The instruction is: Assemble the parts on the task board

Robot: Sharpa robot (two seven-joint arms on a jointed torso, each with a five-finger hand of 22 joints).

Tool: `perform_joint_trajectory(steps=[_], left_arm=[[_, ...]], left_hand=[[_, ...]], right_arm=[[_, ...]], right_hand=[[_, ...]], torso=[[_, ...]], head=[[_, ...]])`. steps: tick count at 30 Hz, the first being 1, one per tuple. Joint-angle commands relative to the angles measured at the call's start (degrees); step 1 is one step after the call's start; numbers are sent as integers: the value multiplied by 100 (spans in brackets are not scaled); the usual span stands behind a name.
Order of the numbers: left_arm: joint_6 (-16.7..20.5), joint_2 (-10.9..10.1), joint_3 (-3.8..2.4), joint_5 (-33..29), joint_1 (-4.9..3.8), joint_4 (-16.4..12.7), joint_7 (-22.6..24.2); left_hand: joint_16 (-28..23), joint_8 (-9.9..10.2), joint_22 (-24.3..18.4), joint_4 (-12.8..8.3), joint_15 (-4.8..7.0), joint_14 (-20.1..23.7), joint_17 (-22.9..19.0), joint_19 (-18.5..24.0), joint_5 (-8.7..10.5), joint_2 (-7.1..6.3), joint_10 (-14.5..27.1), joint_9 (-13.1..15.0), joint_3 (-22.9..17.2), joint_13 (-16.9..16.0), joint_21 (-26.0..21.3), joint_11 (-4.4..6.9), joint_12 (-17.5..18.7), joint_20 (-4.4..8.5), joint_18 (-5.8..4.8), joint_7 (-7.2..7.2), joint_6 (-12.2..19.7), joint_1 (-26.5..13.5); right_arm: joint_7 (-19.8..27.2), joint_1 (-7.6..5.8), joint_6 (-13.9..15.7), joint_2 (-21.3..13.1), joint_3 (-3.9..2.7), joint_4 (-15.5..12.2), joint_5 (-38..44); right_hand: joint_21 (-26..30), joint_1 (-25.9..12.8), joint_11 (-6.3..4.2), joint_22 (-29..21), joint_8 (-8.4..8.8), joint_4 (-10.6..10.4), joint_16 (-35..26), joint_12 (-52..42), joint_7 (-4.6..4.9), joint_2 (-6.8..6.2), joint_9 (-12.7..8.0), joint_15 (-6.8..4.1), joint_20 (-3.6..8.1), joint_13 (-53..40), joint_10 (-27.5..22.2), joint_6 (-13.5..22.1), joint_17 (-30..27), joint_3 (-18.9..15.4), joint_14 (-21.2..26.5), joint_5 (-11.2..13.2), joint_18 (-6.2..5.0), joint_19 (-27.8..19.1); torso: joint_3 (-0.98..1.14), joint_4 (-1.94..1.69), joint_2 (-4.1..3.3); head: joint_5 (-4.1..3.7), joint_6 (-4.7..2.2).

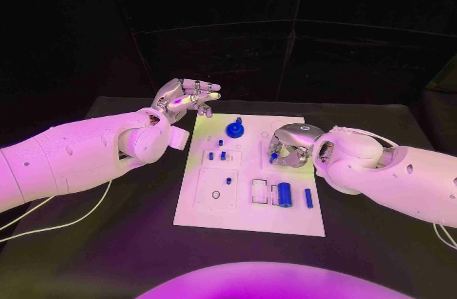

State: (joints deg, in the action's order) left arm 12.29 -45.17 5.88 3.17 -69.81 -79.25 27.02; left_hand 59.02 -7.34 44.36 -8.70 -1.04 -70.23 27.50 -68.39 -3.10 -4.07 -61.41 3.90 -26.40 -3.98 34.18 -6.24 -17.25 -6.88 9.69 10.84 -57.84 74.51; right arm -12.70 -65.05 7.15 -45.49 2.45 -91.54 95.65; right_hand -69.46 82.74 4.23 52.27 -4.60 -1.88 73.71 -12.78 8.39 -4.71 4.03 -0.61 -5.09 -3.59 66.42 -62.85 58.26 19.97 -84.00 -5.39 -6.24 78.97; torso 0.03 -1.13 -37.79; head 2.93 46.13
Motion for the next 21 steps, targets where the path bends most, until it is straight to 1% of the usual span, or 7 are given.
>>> perform_joint_trajectory(steps=[1,5,10,14,15,18,21], left_arm=[[-57,5,-5,-16,-8,-4,20],[-55,2,-5,-16,-8,-2,18],[-51,-6,-5,-16,-8,3,16],[-50,-7,-5,-16,-8,12,16],[-48,-6,-5,-16,-8,17,20],[-40,-1,-5,-16,-8,30,29],[-30,4,-5,-16,-8,50,37]], left_hand=[[-31,-39,-6,-1,-4,16,-7,-8,-9,-14,52,1,23,-1,-35,-1,-31,21,77,-13,30,-24],[-32,-41,-8,-3,-4,17,-12,-7,-9,-9,55,1,26,0,-38,-2,-35,21,78,-13,33,-21],[-33,-43,-9,-4,-4,17,-15,-6,-10,-7,57,1,28,0,-39,-2,-37,21,78,-12,34,-19],[-33,-43,-9,-4,-4,17,-15,-6,-10,-7,57,1,28,0,-39,-2,-37,21,78,-12,34,-19],[-33,-43,-9,-4,-4,17,-15,-6,-10,-7,57,1,28,0,-39,-2,-37,21,78,-12,34,-19],[-33,-44,-10,-6,-3,17,-17,-6,-10,-3,58,1,27,0,-40,-1,-38,22,78,-13,35,-16],[-33,-45,-10,-6,-3,17,-18,-6,-10,-2,58,1,27,1,-40,-1,-39,22,78,-13,35,-15]], right_arm=[[47,2,330,7,-1,0,97],[59,8,621,-28,-2,-32,142],[73,10,829,-120,-4,-149,172],[90,8,1004,-246,-8,-363,173],[114,7,1104,-292,-9,-459,136],[189,6,1291,-359,-12,-663,51],[260,5,1408,-378,-15,-847,-11]], right_hand=[[-90,190,-31,116,-39,128,56,63,-17,68,10,-48,11,-17,137,-116,74,285,-128,200,-25,77],[-152,220,-50,209,-47,224,104,96,-28,61,13,-61,32,-27,253,-196,137,500,-138,197,-9,105],[-169,181,-51,225,-32,270,116,138,-25,26,7,-60,37,-29,292,-214,144,622,-136,190,-5,106],[-185,101,-52,241,-8,321,131,198,-25,-32,1,-61,39,-33,339,-233,154,770,-132,184,-4,102],[-185,98,-51,241,-6,323,130,200,-24,-35,0,-61,39,-33,340,-231,152,774,-132,184,-4,101],[-188,58,-39,241,38,356,124,242,-7,-72,-13,-53,36,-33,345,-181,132,859,-123,182,-4,93],[-188,58,-39,241,38,356,124,242,-7,-72,-13,-53,36,-33,345,-181,132,859,-123,182,-4,93]], torso=[[-2,-5,3],[0,-1,6],[4,7,7],[-3,-2,12],[-5,-4,13],[-4,-10,16],[3,-3,8]], head=[[2,6],[7,5],[26,7],[19,-8],[20,-14],[26,-19],[33,-27]])
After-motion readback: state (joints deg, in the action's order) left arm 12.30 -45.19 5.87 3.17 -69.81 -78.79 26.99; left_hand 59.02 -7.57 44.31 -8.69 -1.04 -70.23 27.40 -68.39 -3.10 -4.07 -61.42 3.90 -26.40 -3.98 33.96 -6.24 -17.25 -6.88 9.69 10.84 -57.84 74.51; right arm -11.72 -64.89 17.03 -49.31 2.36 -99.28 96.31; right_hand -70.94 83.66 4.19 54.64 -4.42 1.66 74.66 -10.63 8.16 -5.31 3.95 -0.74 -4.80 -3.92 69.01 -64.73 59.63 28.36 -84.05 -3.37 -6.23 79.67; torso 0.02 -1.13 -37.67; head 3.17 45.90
